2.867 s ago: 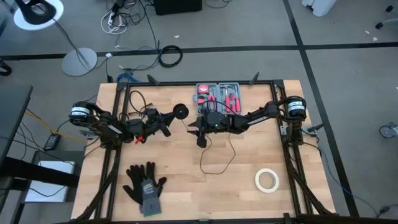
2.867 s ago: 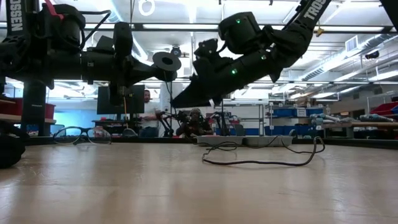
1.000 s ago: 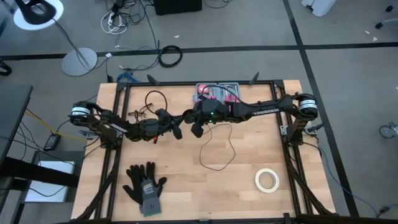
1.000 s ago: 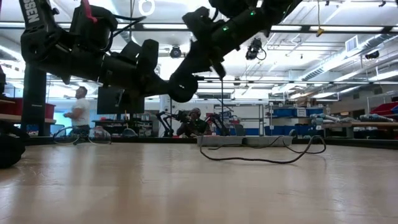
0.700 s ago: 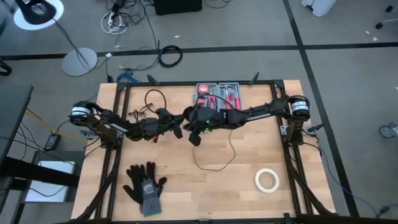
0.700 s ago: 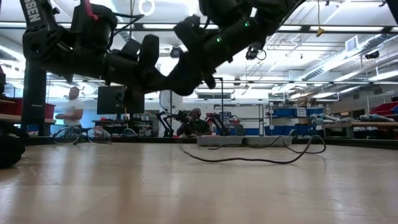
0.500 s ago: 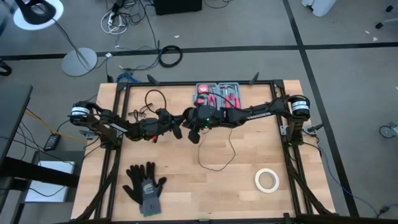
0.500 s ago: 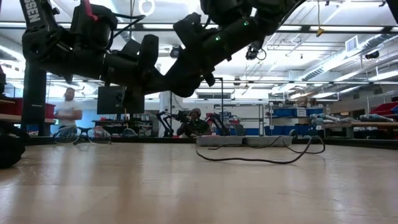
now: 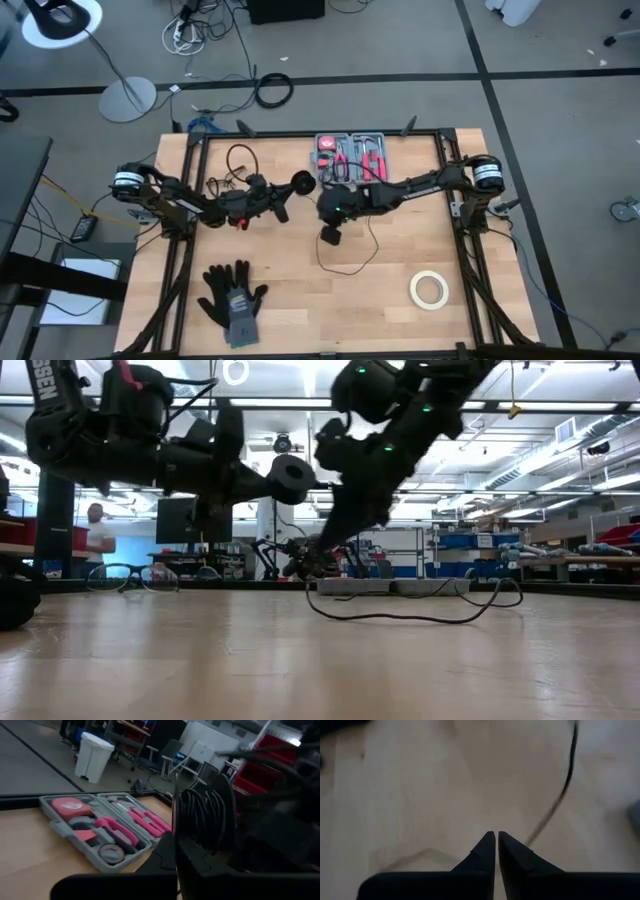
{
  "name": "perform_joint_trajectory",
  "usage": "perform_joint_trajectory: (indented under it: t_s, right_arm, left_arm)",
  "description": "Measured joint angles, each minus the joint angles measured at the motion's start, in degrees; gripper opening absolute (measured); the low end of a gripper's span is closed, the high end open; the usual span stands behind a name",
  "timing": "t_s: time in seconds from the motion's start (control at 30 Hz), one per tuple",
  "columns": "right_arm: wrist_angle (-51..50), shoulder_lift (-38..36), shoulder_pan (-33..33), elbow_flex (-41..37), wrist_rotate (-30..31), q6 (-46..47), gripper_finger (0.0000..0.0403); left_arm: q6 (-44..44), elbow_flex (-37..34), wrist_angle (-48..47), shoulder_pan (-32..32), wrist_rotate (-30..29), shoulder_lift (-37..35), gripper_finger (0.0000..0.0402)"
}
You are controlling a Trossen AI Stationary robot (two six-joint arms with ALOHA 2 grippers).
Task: Coil cords
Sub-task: Coil the black wire onto the black spool
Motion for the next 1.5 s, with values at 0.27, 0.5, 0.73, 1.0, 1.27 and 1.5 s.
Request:
perform_joint_trajectory:
  t_s: [0.27, 0.5, 0.73, 1.0, 1.27, 1.5]
  right_arm:
    - [13.1, -7.9, 1.8, -14.7, -0.2, 4.9, 0.0005]
    - [58.1, -4.1, 1.9, -32.8, 6.0, 8.6, 0.0009]
    - [72.7, 7.4, 0.7, -30.9, 2.9, 14.2, 0.0067]
    - [72.7, 15.5, -1.4, -21.5, -3.7, 19.1, 0.0143]
    - [71.1, 15.9, -3.7, -20.4, -4.8, 21.5, 0.012]
    - [69.6, 15.0, -5.0, -20.5, -7.6, 20.3, 0.0092]
  left_arm:
    - [-0.5, -7.5, 10.8, 0.0, -1.9, 0.0, 0.0]
    - [-0.1, -9.8, 13.6, 0.0, -2.1, 0.0, 0.0]
    - [0.8, -9.7, 13.8, 0.0, -1.9, 0.0, 0.0]
    - [0.7, -9.7, 14.4, 0.0, -1.3, 0.0, 0.0]
    - [0.5, -9.7, 15.2, 0.0, -0.5, 0.0, 0.0]
    - [0.6, -9.7, 15.3, 0.0, -0.4, 0.0, 0.0]
